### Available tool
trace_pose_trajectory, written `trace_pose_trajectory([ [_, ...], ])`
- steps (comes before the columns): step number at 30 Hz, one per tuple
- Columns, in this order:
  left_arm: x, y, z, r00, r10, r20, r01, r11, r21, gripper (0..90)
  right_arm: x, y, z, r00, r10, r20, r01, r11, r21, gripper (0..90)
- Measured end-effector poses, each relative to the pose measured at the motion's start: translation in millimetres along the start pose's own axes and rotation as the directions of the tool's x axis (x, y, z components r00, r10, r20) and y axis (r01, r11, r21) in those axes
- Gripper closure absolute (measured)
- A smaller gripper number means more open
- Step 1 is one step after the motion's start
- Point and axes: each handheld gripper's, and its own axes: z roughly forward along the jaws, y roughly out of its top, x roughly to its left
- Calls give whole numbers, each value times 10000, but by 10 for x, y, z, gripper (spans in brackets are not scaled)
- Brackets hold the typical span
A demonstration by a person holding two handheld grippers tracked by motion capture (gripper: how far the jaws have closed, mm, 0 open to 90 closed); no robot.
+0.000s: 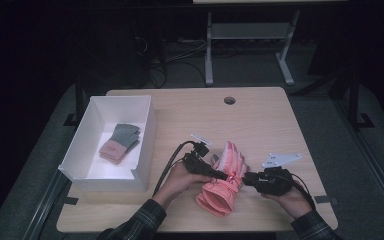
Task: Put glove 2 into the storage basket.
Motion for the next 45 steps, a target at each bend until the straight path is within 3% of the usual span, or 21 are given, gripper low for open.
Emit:
trace_pose_trajectory([
  [5,-53,20,-83,10000,74,-11,-74,9998,-183,573,-62,-97,-154,9990,305,333,-298,9993,-228,539],
  [10,-128,64,-199,9999,67,-104,-70,9997,-236,572,-114,-238,-234,9946,607,847,-595,9981,-167,432],
  [16,-243,129,-416,9983,291,-512,-319,9980,-552,568,-142,-354,-216,9888,1025,1088,-1044,9945,122,252],
  [19,-309,164,-551,9971,362,-664,-412,9963,-751,565,-160,-372,-151,9879,922,1250,-963,9950,267,148],
  [21,-353,197,-667,9960,410,-797,-471,9960,-754,565,-162,-385,-122,9849,807,1532,-853,9961,236,142],
  [25,-437,253,-858,9927,451,-1114,-540,9955,-780,565,-158,-402,-94,9858,768,1495,-834,9958,381,140],
  [35,-559,378,-1448,9894,467,-1375,-633,9909,-1191,554,-163,-400,-71,9849,781,1548,-864,9951,475,141],
  [38,-587,396,-1646,9849,449,-1671,-674,9890,-1315,555,-163,-404,-68,9855,772,1509,-857,9950,507,141],
  [45,-570,359,-2140,9809,92,-1941,-507,9765,-2096,554,-176,-405,-79,9851,725,1562,-808,9956,471,142],
])
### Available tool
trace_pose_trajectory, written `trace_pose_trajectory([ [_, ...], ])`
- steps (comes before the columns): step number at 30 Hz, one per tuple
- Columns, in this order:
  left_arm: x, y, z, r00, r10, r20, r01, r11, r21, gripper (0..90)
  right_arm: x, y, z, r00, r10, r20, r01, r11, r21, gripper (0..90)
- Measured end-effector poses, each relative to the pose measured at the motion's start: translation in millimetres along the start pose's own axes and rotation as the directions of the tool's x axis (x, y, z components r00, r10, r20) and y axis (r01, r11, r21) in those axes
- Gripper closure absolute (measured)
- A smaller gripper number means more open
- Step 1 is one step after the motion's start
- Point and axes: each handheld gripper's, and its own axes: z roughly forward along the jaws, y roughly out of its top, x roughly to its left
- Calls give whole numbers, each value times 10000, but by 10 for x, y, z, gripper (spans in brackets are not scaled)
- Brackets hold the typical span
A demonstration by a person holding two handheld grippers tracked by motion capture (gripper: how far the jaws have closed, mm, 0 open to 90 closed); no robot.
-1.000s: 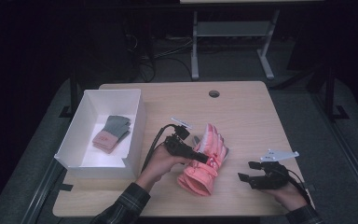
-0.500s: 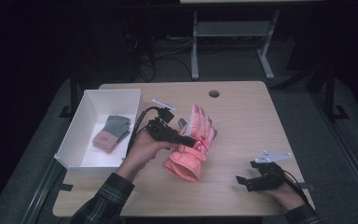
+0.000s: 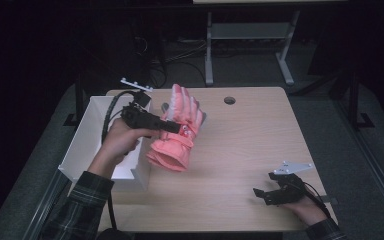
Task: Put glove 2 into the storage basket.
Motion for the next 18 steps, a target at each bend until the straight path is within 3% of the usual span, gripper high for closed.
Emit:
trace_pose_trajectory([
  [6,112,12,-414,9971,-79,-763,54,9994,-332,554,17,4,18,10000,-25,-10,25,10000,86,141],
  [11,261,-66,-778,9909,-472,-1260,369,9958,-833,553,7,-2,19,10000,84,-43,-84,10000,3,141],
  [14,364,-140,-910,9879,-678,-1397,545,9938,-967,552,0,-2,16,10000,70,2,-70,10000,28,142],
  [18,514,-261,-1033,9784,-997,-1813,834,9919,-954,552,12,0,15,10000,59,-8,-59,10000,61,142],
])
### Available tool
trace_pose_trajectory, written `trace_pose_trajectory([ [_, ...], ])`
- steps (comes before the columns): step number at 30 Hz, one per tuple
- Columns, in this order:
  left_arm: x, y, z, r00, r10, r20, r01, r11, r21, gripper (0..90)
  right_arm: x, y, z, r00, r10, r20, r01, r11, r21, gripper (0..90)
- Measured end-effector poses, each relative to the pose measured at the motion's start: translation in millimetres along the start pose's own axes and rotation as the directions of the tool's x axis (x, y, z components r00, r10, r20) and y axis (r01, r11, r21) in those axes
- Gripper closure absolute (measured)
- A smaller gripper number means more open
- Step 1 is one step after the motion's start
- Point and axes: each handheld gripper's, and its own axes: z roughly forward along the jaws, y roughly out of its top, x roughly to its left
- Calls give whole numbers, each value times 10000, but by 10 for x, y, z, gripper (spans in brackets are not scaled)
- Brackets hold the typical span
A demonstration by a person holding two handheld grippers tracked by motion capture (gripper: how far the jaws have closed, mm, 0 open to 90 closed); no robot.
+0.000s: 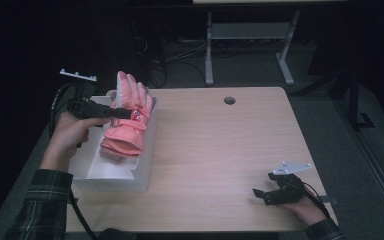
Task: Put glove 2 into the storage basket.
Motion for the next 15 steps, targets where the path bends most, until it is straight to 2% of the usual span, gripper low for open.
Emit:
trace_pose_trajectory([
  [4,201,-107,-57,9983,-343,-474,347,9994,73,552,-7,1,13,10000,-29,1,29,10000,82,143],
  [8,377,-199,-43,9929,-695,-969,717,9972,196,550,-14,-5,22,10000,38,-36,-38,10000,36,143],
  [15,596,-354,209,9865,-930,-1352,1054,9905,880,546,-4,-2,12,10000,45,-57,-44,10000,76,144],
])
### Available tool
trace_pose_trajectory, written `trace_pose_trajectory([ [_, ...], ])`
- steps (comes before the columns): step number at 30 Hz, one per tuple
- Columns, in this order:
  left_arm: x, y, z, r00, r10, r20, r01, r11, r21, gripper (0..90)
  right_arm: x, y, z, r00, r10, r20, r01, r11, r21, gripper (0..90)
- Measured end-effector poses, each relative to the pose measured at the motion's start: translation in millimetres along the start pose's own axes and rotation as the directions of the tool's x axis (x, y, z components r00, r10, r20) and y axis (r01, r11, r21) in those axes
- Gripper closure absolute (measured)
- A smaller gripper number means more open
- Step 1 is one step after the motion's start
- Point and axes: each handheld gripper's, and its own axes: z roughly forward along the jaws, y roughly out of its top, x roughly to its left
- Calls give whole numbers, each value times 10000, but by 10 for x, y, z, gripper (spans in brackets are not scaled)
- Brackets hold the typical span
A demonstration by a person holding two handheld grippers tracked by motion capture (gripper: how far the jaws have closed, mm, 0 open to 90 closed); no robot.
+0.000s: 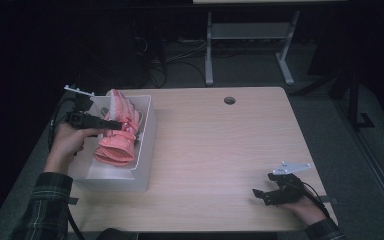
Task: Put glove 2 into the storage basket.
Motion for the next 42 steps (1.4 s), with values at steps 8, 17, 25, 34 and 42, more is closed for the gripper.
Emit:
trace_pose_trajectory([
  [8,161,-134,405,9997,-173,194,158,9970,762,543,-8,-6,5,9999,-19,-107,19,10000,-58,144],
  [17,309,-308,786,9969,-663,430,603,9899,1283,519,-13,-9,-9,9999,-48,-106,48,10000,-57,144],
  [25,421,-387,785,9931,-1026,559,959,9892,1112,356,-8,-10,-9,9999,-14,-112,14,10000,-39,144],
  [34,379,-356,630,9953,-768,-589,815,9933,820,148,-15,-6,-15,9999,-51,-97,50,10000,-28,144],
  [42,206,-209,425,9898,-188,-1411,264,9983,522,148,-15,-8,-18,9999,-53,-104,53,10000,1,144],
])
